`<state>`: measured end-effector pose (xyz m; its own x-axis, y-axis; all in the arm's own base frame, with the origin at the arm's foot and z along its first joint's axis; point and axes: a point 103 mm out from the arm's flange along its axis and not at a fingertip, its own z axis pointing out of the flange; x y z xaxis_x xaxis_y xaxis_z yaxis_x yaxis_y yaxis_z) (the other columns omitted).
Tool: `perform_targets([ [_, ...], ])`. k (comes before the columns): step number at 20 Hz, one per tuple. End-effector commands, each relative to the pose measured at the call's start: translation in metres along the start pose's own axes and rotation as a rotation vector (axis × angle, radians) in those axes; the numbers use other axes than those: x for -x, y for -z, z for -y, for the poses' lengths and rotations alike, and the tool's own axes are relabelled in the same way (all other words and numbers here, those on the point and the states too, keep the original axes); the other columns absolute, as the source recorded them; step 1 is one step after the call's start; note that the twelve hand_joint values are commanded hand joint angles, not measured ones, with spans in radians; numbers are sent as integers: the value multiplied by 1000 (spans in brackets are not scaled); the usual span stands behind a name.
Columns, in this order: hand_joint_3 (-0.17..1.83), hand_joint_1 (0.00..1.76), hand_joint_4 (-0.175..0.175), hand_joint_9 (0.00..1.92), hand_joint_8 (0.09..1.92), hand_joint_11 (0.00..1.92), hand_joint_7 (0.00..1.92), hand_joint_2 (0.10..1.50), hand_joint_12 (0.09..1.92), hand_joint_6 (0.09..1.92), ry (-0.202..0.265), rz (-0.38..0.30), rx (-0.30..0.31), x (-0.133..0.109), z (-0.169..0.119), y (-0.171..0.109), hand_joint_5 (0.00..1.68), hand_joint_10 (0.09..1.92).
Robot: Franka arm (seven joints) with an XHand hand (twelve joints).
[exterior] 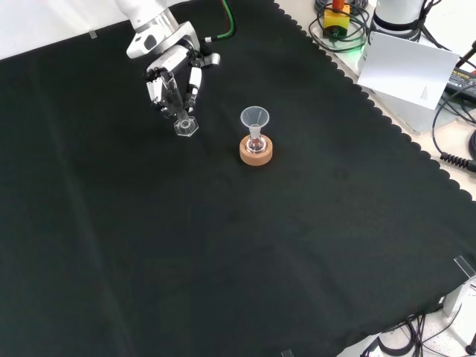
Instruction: Put the graduated cylinder back on the table.
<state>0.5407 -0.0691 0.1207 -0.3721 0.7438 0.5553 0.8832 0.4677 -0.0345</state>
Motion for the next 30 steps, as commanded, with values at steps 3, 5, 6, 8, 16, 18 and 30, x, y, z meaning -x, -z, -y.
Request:
perform_targets([
  [3,1,1255,-175,1405,1029,1102,982,1123,858,1036,8,-36,33,14,-5,-8,948,87],
  [5,1,1255,-175,1404,1030,1102,981,1123,858,1037,14,-44,48,17,-6,-8,947,87],
  [6,1,1255,-175,1402,1031,1102,980,1123,858,1038,22,-56,54,18,-6,-8,947,87],
  [8,1,1255,-175,1397,1033,1101,978,1124,857,1039,31,-58,81,20,-7,-9,946,87],
  [16,1,1253,-175,1394,1042,1094,972,1127,858,1048,42,-70,126,22,-15,-19,940,87],
  [18,1,1253,-175,1393,1044,1093,971,1127,858,1050,45,-79,127,23,-15,-19,939,87],
  [30,2,1248,-175,1374,1083,1078,944,1139,875,1086,35,-57,102,26,-14,-24,914,87],
])
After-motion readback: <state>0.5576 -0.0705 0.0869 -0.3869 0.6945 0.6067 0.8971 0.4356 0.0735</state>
